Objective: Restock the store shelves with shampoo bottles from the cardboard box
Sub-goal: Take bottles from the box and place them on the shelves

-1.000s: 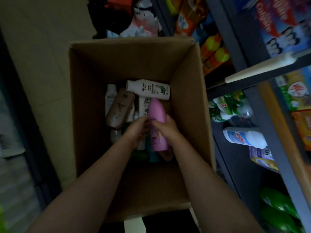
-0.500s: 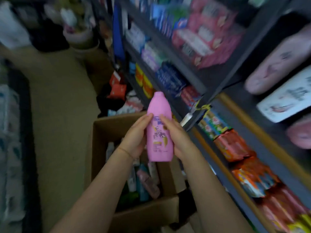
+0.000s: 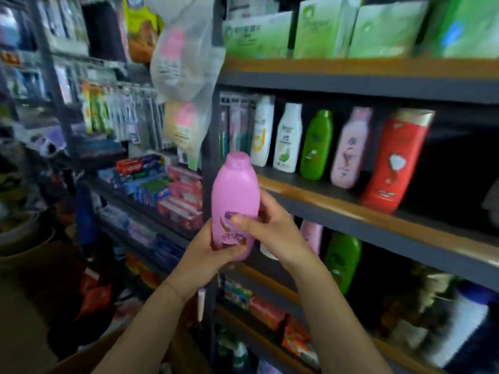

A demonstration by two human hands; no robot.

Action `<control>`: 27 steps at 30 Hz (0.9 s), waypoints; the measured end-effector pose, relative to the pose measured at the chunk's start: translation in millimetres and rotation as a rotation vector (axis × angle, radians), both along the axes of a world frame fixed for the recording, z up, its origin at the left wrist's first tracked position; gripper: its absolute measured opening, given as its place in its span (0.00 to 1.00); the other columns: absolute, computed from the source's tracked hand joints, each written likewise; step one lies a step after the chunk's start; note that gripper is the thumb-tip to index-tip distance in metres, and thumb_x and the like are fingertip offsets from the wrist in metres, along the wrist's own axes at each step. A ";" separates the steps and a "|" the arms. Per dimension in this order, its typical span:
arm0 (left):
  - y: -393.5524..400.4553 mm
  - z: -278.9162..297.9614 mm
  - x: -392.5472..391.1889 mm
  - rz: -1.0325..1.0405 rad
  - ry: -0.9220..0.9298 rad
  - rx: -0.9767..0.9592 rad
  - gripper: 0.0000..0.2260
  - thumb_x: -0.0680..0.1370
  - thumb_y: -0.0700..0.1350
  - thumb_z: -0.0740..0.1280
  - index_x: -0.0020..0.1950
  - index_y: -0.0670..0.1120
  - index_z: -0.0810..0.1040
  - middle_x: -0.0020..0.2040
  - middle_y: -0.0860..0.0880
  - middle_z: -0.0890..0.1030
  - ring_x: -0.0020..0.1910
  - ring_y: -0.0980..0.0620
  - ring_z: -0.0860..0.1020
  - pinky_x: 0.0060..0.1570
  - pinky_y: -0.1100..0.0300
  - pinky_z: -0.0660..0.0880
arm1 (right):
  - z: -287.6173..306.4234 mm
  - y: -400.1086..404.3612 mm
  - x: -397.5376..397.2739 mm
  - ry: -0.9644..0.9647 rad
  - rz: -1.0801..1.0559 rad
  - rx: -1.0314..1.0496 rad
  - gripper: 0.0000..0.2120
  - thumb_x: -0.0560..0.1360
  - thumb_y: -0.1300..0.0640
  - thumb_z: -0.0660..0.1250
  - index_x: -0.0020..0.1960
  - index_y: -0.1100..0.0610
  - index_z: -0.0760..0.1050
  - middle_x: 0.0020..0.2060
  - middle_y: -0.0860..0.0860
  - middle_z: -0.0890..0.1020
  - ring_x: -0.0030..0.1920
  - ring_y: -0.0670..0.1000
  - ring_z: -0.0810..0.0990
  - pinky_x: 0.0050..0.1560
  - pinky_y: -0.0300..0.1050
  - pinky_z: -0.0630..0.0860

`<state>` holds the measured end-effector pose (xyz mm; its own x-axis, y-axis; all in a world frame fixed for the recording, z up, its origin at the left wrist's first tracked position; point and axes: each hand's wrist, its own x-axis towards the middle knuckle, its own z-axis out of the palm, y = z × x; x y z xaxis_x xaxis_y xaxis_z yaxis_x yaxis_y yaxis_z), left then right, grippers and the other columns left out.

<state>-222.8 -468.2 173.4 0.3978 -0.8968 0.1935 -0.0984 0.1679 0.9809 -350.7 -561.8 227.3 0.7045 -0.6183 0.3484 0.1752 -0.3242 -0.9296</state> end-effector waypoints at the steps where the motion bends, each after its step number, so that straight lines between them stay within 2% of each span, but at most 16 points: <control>1: -4.3 3.8 -3.2 -0.006 -0.016 -0.020 0.24 0.73 0.34 0.75 0.65 0.50 0.75 0.55 0.50 0.85 0.53 0.50 0.83 0.46 0.58 0.81 | 4.5 -2.0 -10.3 0.063 -0.043 -0.072 0.26 0.67 0.59 0.79 0.61 0.43 0.76 0.55 0.45 0.83 0.55 0.45 0.81 0.56 0.47 0.80; 3: -13.4 11.1 -9.8 -0.020 -0.060 -0.059 0.27 0.72 0.34 0.76 0.68 0.48 0.73 0.59 0.49 0.83 0.59 0.49 0.81 0.57 0.53 0.79 | 14.3 -4.3 -28.7 0.130 -0.125 -0.164 0.26 0.64 0.57 0.82 0.58 0.44 0.77 0.52 0.44 0.83 0.52 0.40 0.81 0.55 0.43 0.80; 4: -18.1 16.9 -14.3 -0.025 -0.092 -0.079 0.28 0.71 0.35 0.76 0.68 0.48 0.73 0.60 0.50 0.83 0.60 0.51 0.81 0.59 0.54 0.78 | 19.3 -5.9 -36.5 0.116 -0.159 -0.188 0.25 0.63 0.57 0.82 0.55 0.44 0.77 0.50 0.44 0.83 0.50 0.39 0.80 0.52 0.39 0.79; 6: -29.3 29.0 -20.5 -0.014 -0.149 -0.116 0.27 0.71 0.38 0.77 0.68 0.50 0.73 0.59 0.52 0.83 0.59 0.55 0.81 0.56 0.60 0.78 | 29.2 -8.2 -48.1 0.056 -0.211 -0.227 0.24 0.63 0.59 0.82 0.52 0.43 0.77 0.49 0.44 0.83 0.49 0.40 0.80 0.49 0.33 0.77; 8: -43.2 40.0 -21.3 0.013 -0.185 -0.125 0.28 0.72 0.40 0.78 0.68 0.52 0.72 0.60 0.54 0.81 0.58 0.57 0.80 0.51 0.63 0.78 | 34.6 -10.8 -55.7 0.001 -0.251 -0.258 0.26 0.64 0.61 0.81 0.55 0.43 0.76 0.49 0.42 0.83 0.50 0.38 0.80 0.49 0.31 0.75; 9: -49.2 41.8 -18.4 0.034 -0.213 -0.109 0.28 0.72 0.40 0.77 0.68 0.53 0.71 0.61 0.54 0.79 0.59 0.57 0.79 0.53 0.63 0.78 | 33.9 -12.1 -58.4 -0.018 -0.260 -0.264 0.28 0.64 0.63 0.81 0.56 0.44 0.75 0.49 0.41 0.82 0.50 0.37 0.79 0.50 0.29 0.74; 12: -56.6 32.9 -6.8 0.110 -0.236 -0.038 0.22 0.76 0.36 0.71 0.67 0.52 0.74 0.62 0.51 0.79 0.61 0.52 0.78 0.63 0.52 0.75 | 20.0 -15.1 -65.2 0.002 -0.254 -0.264 0.30 0.63 0.67 0.80 0.55 0.42 0.75 0.49 0.39 0.82 0.52 0.37 0.79 0.51 0.30 0.74; 13: -54.4 26.0 -5.3 0.124 -0.213 -0.008 0.19 0.77 0.35 0.69 0.65 0.51 0.76 0.60 0.51 0.80 0.60 0.52 0.79 0.61 0.54 0.76 | 12.0 -15.1 -65.3 0.035 -0.244 -0.252 0.30 0.63 0.66 0.81 0.55 0.41 0.75 0.49 0.39 0.82 0.53 0.38 0.79 0.54 0.32 0.74; 15: -47.7 10.3 -7.5 0.116 -0.156 0.044 0.17 0.77 0.31 0.64 0.59 0.49 0.80 0.53 0.51 0.83 0.54 0.54 0.81 0.50 0.63 0.78 | -8.4 -15.6 -61.3 0.121 -0.233 -0.245 0.29 0.63 0.61 0.82 0.57 0.43 0.75 0.51 0.38 0.81 0.54 0.38 0.78 0.58 0.34 0.74; 17: -42.3 -8.5 -11.8 0.100 -0.085 0.090 0.18 0.77 0.29 0.63 0.54 0.50 0.82 0.49 0.50 0.85 0.51 0.52 0.83 0.45 0.65 0.80 | -33.7 -15.6 -55.0 0.176 -0.252 -0.245 0.31 0.63 0.60 0.82 0.61 0.44 0.74 0.52 0.37 0.79 0.53 0.34 0.77 0.55 0.29 0.72; 19: -42.2 -26.6 -15.9 0.077 -0.020 0.119 0.16 0.77 0.31 0.64 0.54 0.50 0.83 0.49 0.48 0.86 0.53 0.49 0.83 0.50 0.60 0.81 | -59.1 -17.8 -51.5 0.177 -0.307 -0.229 0.32 0.63 0.61 0.81 0.60 0.41 0.73 0.52 0.36 0.79 0.53 0.34 0.77 0.53 0.29 0.72; 22: -50.9 -42.4 -29.1 -0.026 0.027 0.149 0.15 0.80 0.36 0.65 0.61 0.52 0.81 0.56 0.51 0.84 0.58 0.51 0.82 0.56 0.56 0.80 | -88.0 -28.0 -55.4 0.155 -0.425 -0.226 0.33 0.64 0.63 0.80 0.56 0.35 0.71 0.54 0.42 0.80 0.55 0.41 0.79 0.56 0.35 0.75; 24: -59.7 -45.7 -40.4 -0.120 0.048 0.146 0.16 0.81 0.40 0.66 0.66 0.56 0.78 0.62 0.53 0.81 0.61 0.53 0.80 0.59 0.54 0.79 | -95.2 -36.1 -63.4 0.171 -0.491 -0.225 0.31 0.64 0.62 0.80 0.57 0.37 0.72 0.56 0.46 0.81 0.55 0.44 0.79 0.55 0.36 0.75; 27: -72.5 -51.4 -55.4 -0.243 0.013 0.138 0.16 0.81 0.48 0.68 0.66 0.63 0.75 0.65 0.56 0.79 0.63 0.56 0.78 0.61 0.54 0.78 | -96.5 -46.1 -81.9 0.229 -0.518 -0.181 0.30 0.65 0.58 0.80 0.63 0.46 0.74 0.53 0.44 0.81 0.52 0.43 0.78 0.49 0.26 0.71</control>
<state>-278.2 -540.7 122.1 0.1692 -0.9838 0.0593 -0.0588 0.0500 0.9970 -432.6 -607.9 130.7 0.3963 -0.8467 0.3551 -0.2463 -0.4706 -0.8473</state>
